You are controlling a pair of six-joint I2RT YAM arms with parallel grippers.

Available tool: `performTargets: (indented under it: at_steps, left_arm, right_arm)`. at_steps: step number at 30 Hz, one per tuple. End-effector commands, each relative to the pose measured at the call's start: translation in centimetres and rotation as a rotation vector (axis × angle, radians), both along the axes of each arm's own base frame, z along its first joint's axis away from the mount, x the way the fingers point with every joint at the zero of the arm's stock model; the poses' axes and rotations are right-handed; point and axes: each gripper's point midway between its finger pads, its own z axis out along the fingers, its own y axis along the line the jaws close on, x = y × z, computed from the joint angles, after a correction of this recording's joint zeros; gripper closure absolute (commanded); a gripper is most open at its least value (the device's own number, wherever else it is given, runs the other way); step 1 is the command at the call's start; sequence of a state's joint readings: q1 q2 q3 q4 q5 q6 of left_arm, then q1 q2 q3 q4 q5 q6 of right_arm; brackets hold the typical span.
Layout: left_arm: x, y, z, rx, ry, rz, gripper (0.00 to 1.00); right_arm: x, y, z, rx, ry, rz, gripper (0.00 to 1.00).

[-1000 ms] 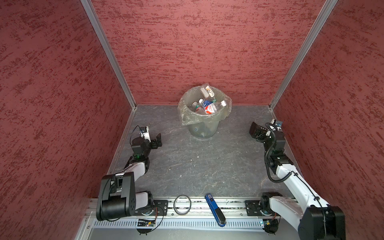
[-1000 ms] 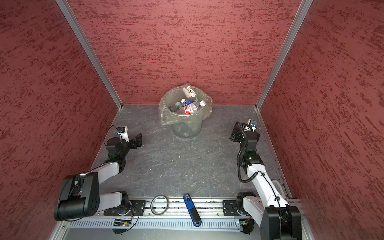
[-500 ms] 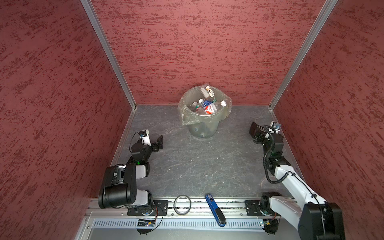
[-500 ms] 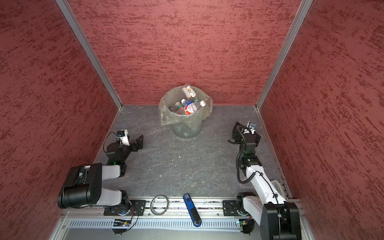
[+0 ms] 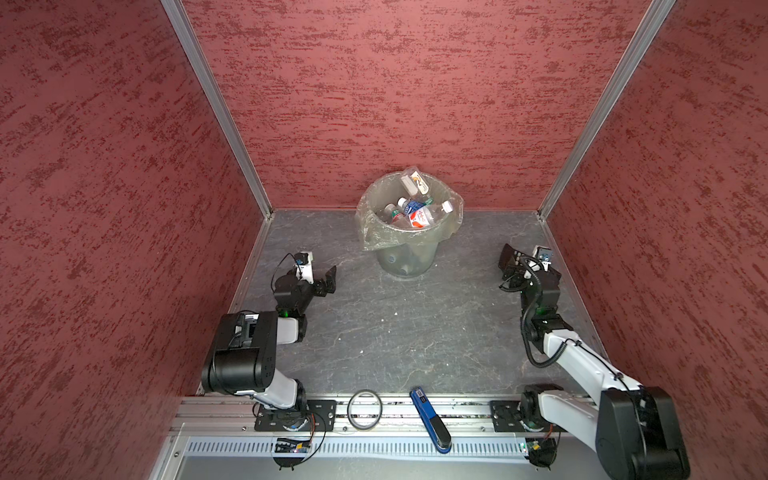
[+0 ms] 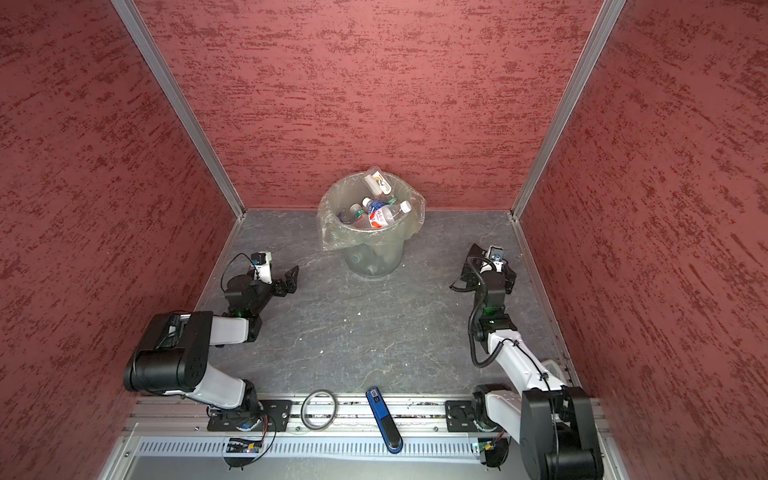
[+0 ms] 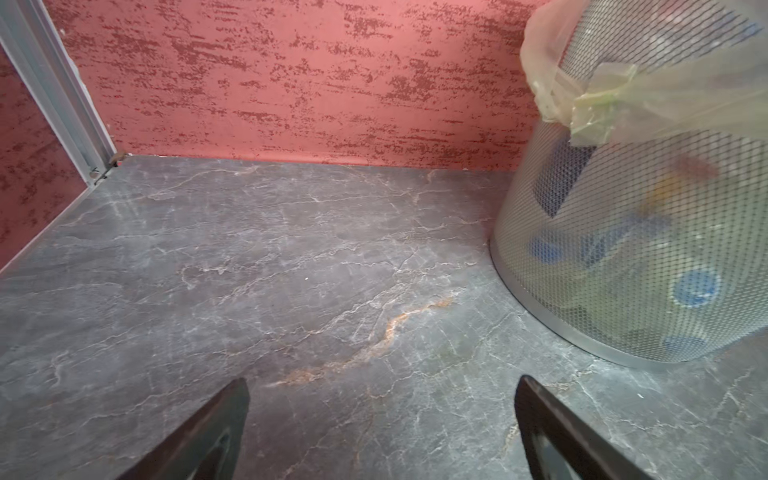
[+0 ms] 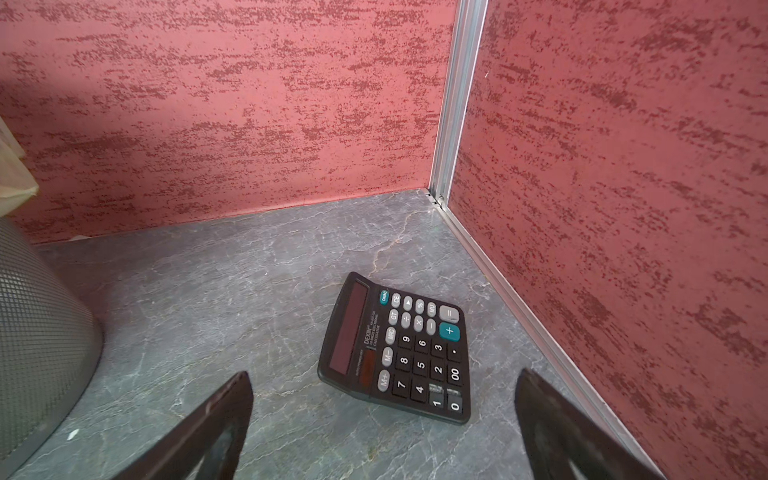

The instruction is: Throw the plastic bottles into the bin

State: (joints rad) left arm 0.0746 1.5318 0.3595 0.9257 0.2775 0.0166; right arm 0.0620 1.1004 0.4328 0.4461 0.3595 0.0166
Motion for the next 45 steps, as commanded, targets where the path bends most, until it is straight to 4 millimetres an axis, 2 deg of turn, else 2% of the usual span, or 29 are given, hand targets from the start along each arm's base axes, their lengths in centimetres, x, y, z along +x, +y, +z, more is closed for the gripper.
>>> performTargets:
  at_steps: [1,4,5,6,8,11,16,19,21,26,29,33,37,42,45]
  left_arm:
    - [0.2,0.3,-0.1,0.021,0.006,0.012,0.01]
    - [0.2,0.4,-0.1,0.02,0.006,0.014,0.01]
    - [0.3,0.6,-0.1,0.021,0.01,0.034,0.01]
    - [0.6,1.8,-0.3,0.019,0.022,0.109,0.01]
    - [0.5,2.3,-0.2,0.012,0.018,0.134,0.01]
    - [0.5,2.2,-0.2,0.011,0.021,0.134,0.01]
    - [0.3,0.6,-0.1,0.023,0.008,0.038,0.01]
    - [0.2,0.2,0.0,0.021,-0.001,0.005,0.01]
    - [0.1,0.2,-0.1,0.02,0.002,0.003,0.01]
    - [0.1,0.2,-0.1,0.019,0.003,0.005,0.0]
    - [0.4,1.0,-0.1,0.01,0.012,0.047,0.0]
    - [0.5,1.7,-0.2,0.004,0.017,0.092,0.01]
    - [0.5,1.7,-0.2,0.004,0.019,0.093,0.01]
    - [0.6,1.4,-0.3,0.027,0.023,0.099,0.01]
    - [0.6,1.4,-0.3,0.028,0.023,0.098,0.01]
  right_arm:
    - [0.3,-0.4,0.8,-0.045,-0.041,-0.022,0.01]
    - [0.5,-0.5,0.3,-0.069,-0.031,-0.029,0.01]
    - [0.5,-0.5,0.1,-0.074,-0.025,-0.027,0.01]
    - [0.7,-0.5,-0.2,-0.074,-0.018,-0.026,0.01]
    - [0.7,-0.3,-0.6,-0.072,-0.016,-0.014,0.01]
    - [0.8,0.0,-0.8,-0.068,-0.036,0.006,0.01]
    - [1.6,0.6,-1.7,-0.08,-0.03,0.043,0.01]
    - [2.2,1.7,-2.2,-0.084,-0.035,0.104,0.01]
    - [2.7,2.6,-2.6,-0.072,-0.046,0.16,0.01]
    - [3.4,3.4,-3.6,-0.051,-0.068,0.209,0.01]
    - [3.8,3.9,-3.9,-0.05,-0.054,0.24,0.01]
    - [3.3,2.6,-3.9,-0.005,-0.084,0.21,0.02]
    - [3.1,1.3,-5.0,0.024,-0.089,0.155,0.02]
    - [3.0,0.8,-5.1,0.037,-0.092,0.13,0.01]
    - [2.8,-0.3,-5.4,0.067,-0.103,0.086,0.01]
